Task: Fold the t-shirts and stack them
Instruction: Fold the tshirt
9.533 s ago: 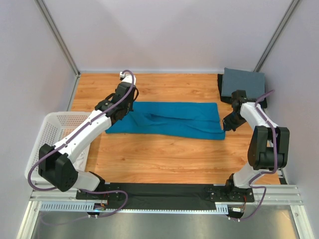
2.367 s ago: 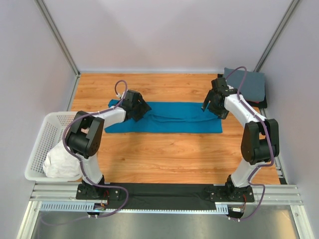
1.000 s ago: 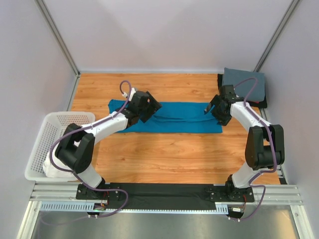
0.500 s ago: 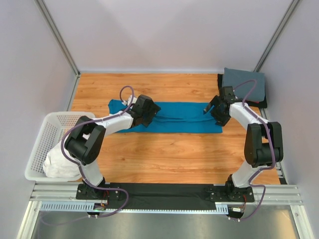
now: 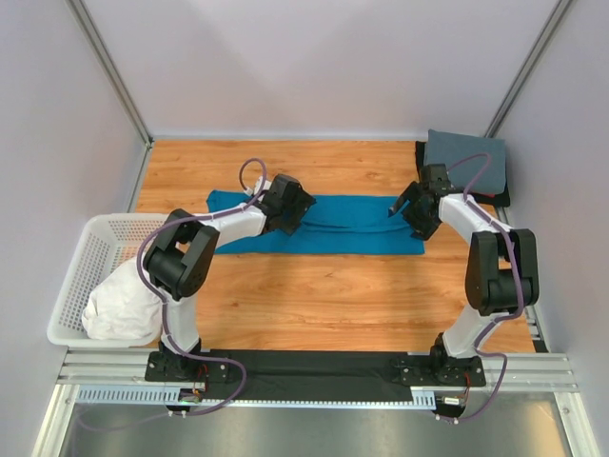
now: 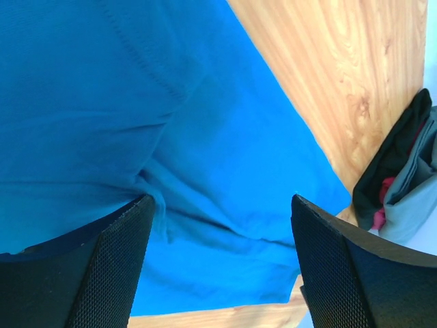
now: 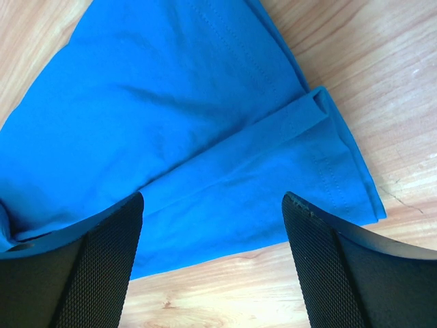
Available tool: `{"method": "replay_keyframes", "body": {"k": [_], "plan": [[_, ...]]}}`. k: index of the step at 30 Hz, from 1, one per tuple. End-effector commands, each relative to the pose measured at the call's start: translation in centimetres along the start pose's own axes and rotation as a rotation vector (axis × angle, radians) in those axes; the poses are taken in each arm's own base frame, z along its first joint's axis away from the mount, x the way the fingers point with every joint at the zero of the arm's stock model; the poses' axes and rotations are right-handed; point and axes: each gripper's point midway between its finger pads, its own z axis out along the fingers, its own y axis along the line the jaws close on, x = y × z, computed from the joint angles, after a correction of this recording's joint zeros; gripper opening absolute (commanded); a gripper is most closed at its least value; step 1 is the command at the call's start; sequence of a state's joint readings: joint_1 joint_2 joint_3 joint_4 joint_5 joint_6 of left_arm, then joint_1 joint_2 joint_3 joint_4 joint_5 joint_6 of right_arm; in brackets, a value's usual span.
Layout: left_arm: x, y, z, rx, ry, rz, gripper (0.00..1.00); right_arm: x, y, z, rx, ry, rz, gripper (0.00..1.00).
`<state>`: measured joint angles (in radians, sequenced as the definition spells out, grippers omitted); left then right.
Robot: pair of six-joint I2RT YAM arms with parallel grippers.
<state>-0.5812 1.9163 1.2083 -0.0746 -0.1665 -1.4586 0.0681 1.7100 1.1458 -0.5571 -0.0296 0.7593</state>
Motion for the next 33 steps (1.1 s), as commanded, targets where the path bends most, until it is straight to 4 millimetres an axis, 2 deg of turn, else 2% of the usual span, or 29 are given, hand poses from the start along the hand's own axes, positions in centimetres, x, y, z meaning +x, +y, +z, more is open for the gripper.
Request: {"method": "replay_keyframes", "body": {"k": [1, 7, 14, 19, 25, 31, 33], "plan": [[-0.5, -2.7, 0.4, 0.06, -0.022, -0.024, 0.87, -1.8, 1.6, -0.4, -0.048, -0.041, 0.013, 0.84], [-0.7, -2.7, 1.8, 0.05, -0.044, -0.04, 0.86, -2.4, 1.8, -0.2, -0.048, -0.054, 0.018, 0.83], [-3.2, -3.0, 1.3, 0.043, -0.142, -0.044, 0.85, -3.6, 2.4, 0.2, -0.057, -0.08, 0.014, 0.83], [-5.2, -2.8, 0.8, 0.021, -0.231, -0.015, 0.86, -3.5, 2.8, 1.1, -0.065, -0.066, 0.023, 0.83], [-5.5, -2.6, 1.1, 0.017, -0.244, 0.007, 0.86, -4.0, 2.8, 1.8, -0.052, -0.075, 0.024, 0.82], [-6.2, -5.0, -0.8, 0.101, -0.262, 0.115, 0.85, -5.4, 3.9, 2.2, -0.068, -0.096, 0.035, 0.83], [-6.8, -5.1, -1.3, 0.091, -0.292, 0.156, 0.85, -5.7, 4.2, 2.6, -0.071, -0.102, 0.038, 0.82]]}}
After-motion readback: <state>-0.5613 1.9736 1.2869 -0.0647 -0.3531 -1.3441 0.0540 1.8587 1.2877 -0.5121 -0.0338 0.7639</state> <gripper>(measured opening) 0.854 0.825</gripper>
